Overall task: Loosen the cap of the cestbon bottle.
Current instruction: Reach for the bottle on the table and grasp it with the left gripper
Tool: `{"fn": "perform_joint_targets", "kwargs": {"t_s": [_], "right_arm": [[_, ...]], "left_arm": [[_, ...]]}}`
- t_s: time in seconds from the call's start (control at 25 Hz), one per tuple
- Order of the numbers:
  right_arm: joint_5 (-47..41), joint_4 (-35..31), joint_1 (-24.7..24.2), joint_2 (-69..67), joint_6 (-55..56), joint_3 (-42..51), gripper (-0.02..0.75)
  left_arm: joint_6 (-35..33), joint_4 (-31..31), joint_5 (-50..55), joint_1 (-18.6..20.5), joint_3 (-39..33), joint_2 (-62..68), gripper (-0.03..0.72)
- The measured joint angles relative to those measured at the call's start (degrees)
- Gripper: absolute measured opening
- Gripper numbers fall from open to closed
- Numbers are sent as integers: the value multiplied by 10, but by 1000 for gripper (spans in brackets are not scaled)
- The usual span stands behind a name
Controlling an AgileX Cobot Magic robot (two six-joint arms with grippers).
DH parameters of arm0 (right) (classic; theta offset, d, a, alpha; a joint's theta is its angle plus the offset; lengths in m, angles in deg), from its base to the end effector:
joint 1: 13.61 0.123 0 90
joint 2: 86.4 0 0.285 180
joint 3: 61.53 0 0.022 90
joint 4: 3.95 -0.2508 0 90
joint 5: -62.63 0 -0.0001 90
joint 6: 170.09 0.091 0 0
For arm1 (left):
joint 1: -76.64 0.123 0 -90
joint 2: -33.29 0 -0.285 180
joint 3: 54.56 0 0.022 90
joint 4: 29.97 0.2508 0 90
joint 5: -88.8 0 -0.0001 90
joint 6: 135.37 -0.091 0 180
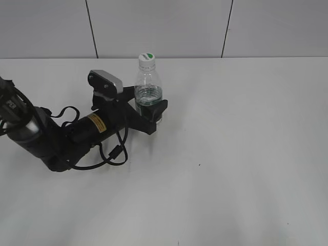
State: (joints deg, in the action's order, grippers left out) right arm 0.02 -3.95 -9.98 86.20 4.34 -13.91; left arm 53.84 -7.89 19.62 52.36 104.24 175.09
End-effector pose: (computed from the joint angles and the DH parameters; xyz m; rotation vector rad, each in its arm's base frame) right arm -0.0092 -0.0006 0.2792 -0.1647 2.0465 -0.0210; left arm 0.3544 -0.1949 0.0579 0.6087 1.5834 -0.6302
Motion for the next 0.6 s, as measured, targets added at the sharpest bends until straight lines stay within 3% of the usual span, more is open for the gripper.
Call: {"fn": "perform_joint_targets", "kwargs": {"t_s": [0.6], "right_arm": [[0,0,0,0,0,0,521]], "left_arm": [[0,3,-1,0,32,13,578]]}}
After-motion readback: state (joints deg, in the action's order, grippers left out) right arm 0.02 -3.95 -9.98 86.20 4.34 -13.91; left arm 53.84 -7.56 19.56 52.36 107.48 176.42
